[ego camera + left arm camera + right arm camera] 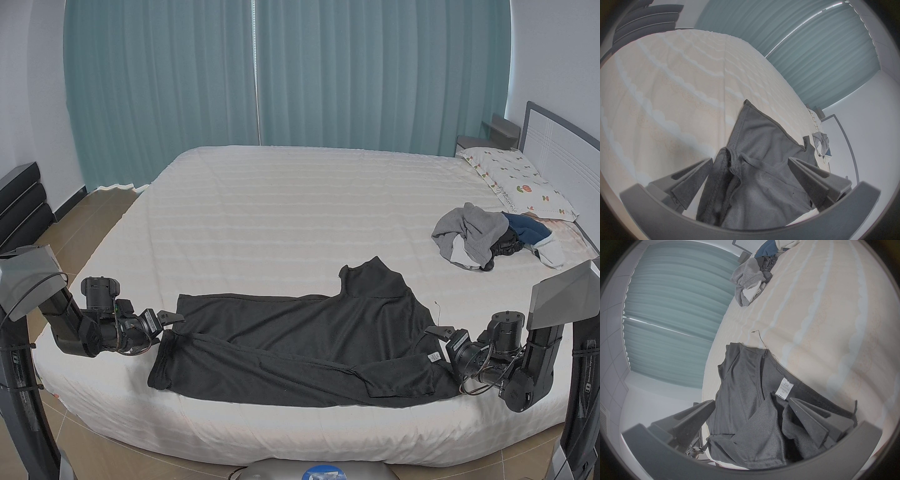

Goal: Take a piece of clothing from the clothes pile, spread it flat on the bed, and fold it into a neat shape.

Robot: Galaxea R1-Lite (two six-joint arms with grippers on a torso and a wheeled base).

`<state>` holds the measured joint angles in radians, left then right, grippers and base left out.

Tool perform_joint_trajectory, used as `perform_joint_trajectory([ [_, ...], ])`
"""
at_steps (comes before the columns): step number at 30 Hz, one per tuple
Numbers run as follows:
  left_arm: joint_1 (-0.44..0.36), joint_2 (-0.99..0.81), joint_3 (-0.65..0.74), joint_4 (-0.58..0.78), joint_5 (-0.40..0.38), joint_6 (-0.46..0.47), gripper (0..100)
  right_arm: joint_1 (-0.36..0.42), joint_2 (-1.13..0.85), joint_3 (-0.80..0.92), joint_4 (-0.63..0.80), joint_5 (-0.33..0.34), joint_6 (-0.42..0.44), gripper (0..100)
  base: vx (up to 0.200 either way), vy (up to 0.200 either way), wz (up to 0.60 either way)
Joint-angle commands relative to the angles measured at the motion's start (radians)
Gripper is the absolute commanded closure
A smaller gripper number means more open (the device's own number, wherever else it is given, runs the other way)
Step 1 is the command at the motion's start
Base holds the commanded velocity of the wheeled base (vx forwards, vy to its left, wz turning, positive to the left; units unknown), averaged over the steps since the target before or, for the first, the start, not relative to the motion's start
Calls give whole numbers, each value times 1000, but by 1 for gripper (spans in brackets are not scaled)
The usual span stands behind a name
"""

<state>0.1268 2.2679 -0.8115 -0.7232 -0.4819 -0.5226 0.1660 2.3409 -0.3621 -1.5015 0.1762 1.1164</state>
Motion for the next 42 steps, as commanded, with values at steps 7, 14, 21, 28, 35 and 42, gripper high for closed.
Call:
perform_joint_trajectory([
  [7, -9, 48, -34, -7, 9, 1, 0, 1, 2, 0, 0, 0, 0, 0, 0, 0, 0],
  [14, -9, 52, -29, -21, 9, 1, 100, 1, 2, 0, 0, 0, -1, 0, 0, 0, 0],
  [21, 1, 41, 9, -19, 39, -7, 100, 9, 8, -6, 0, -27, -3, 0, 0, 0, 0],
  [28, 10, -37, 68, -61, 63, -77, 100, 7, -91, -6, 14, -35, -76, 0, 0, 0, 0],
  [35, 10, -67, 147, -170, 54, -96, 100, 29, -49, -61, 86, -26, -270, 0, 0, 0, 0],
  [42, 8, -65, 156, -165, 49, -97, 100, 20, 38, -116, 93, 34, -386, 0, 0, 0, 0],
])
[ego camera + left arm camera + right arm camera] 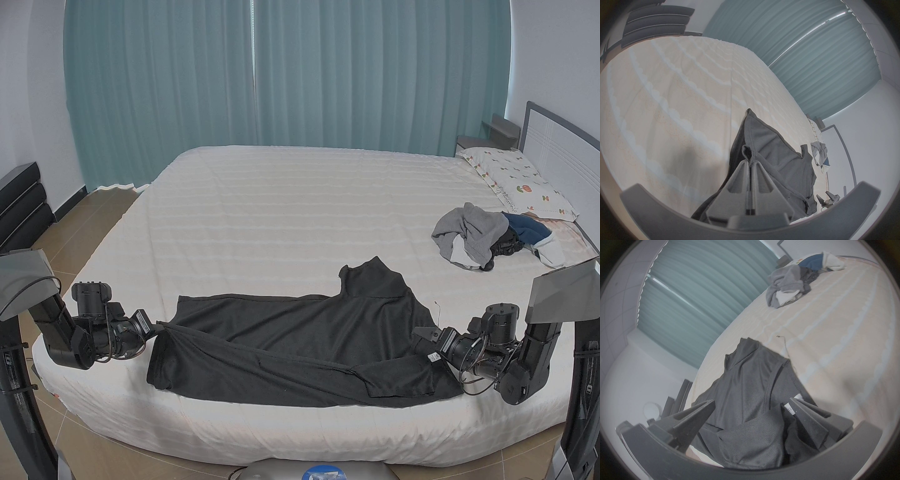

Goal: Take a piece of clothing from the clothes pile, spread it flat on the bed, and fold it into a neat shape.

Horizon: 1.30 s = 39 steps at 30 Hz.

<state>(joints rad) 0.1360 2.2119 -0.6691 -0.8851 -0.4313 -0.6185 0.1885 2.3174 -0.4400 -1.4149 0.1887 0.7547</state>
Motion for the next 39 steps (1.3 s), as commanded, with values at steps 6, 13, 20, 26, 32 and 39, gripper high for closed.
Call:
perform_joint_trajectory([
  [6, 1, -3, 14, -8, -6, 0, 100, -32, 102, -108, 50, 104, -166, 0, 0, 0, 0],
  [13, 16, -5, 14, -8, -72, 0, 100, -54, 105, -97, 45, 175, -183, 0, 0, 0, 0],
  [20, 48, 2, 23, -3, -103, 0, 100, -44, 132, -105, 42, 256, -184, 0, 0, 0, 0],
  [26, 39, 3, 65, -8, -104, 6, 100, -26, 129, -82, 40, 294, -184, 0, 0, 0, 0],
  [32, 40, 2, 79, -9, -104, 6, 100, -27, 128, -77, 40, 293, -186, 0, 0, 0, 0],
  [39, 40, -3, 77, -9, -103, 6, 100, -70, 122, -72, 40, 293, -186, 100, 0, 0, 0],
])
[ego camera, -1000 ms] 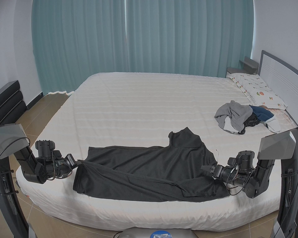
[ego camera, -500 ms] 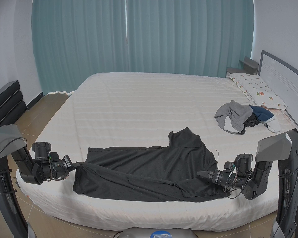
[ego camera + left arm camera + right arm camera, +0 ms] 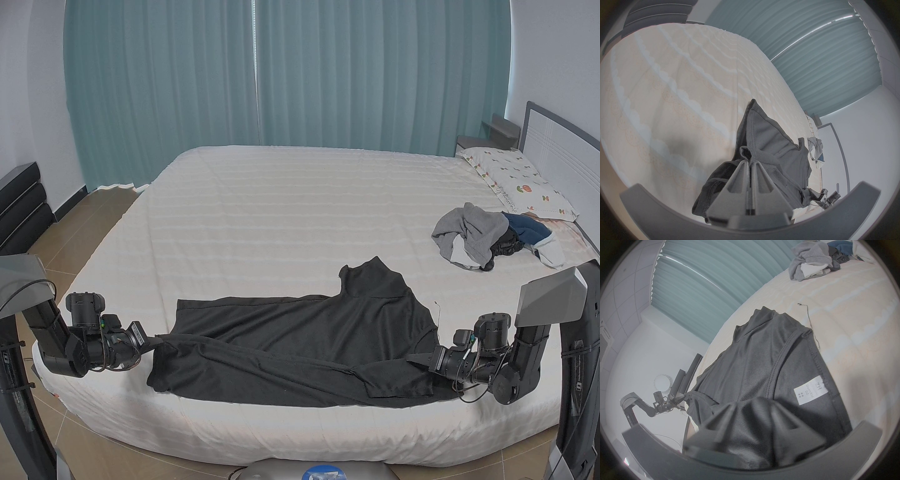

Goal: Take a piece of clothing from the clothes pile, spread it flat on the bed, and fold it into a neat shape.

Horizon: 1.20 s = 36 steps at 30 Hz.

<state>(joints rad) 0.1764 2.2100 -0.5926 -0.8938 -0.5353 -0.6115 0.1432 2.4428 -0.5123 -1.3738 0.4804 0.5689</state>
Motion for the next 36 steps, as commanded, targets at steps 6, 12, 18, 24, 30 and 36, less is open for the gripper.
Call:
perform_joint_trajectory([
  [6, 2, -4, -1, 0, 1, 1, 100, -50, -5, 0, -4, 4, 2, 100, 0, 0, 0],
  [12, 0, -26, 2, 0, 3, 2, 100, -59, -34, 11, -25, 15, 16, 100, 0, 0, 0],
  [18, 0, -64, 27, 0, 8, 10, 100, -94, -110, 84, -65, 55, 17, 100, 0, 0, 0],
  [24, 2, -113, 73, 1, 8, 84, 100, -136, -183, 201, -168, 89, 19, 100, 0, 0, 0],
  [30, 11, -150, 117, 1, 6, 174, 100, -160, -251, 293, -194, 113, 19, 100, 0, 0, 0],
  [36, 20, -240, 189, 6, 1, 268, 100, -174, -335, 362, -194, 152, 17, 100, 0, 0, 0],
])
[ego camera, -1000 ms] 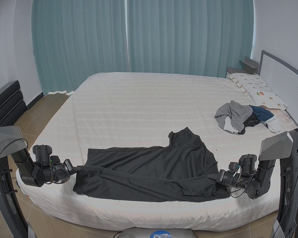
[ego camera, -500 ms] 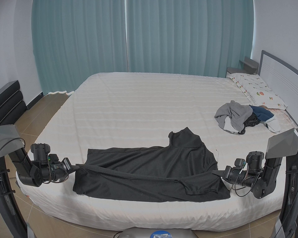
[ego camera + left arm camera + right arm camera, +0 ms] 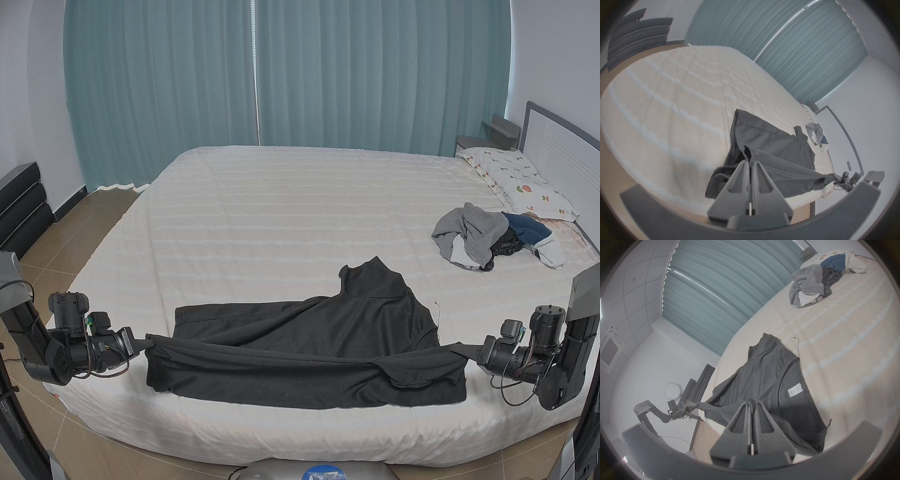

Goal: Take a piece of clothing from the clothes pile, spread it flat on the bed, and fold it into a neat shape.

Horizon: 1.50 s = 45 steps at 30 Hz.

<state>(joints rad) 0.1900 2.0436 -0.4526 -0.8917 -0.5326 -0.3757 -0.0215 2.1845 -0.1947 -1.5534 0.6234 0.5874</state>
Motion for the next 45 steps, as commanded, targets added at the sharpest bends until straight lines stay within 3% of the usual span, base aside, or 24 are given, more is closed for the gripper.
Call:
perform_joint_trajectory([
  [1, 5, -83, 61, 4, -1, 47, 100, -9, -80, 55, -14, 9, -1, 100, 0, 0, 0],
  [12, 40, -132, 138, 10, 9, 242, 100, -9, -143, 132, -14, 9, -12, 100, 0, 0, 0],
  [27, 75, -203, 238, 0, 8, 241, 100, -12, -213, 195, -8, 35, -24, 100, 0, 0, 0],
  [30, 83, -221, 259, 0, 3, 245, 100, -12, -229, 195, 46, 35, -35, 100, 0, 0, 0],
  [37, 83, -224, 288, 4, 5, 248, 100, -17, -281, 195, 240, 33, -187, 100, 0, 0, 0],
  [45, 92, -252, 322, 7, 6, 288, 100, -25, -377, 195, 338, 33, -201, 100, 0, 0, 0],
])
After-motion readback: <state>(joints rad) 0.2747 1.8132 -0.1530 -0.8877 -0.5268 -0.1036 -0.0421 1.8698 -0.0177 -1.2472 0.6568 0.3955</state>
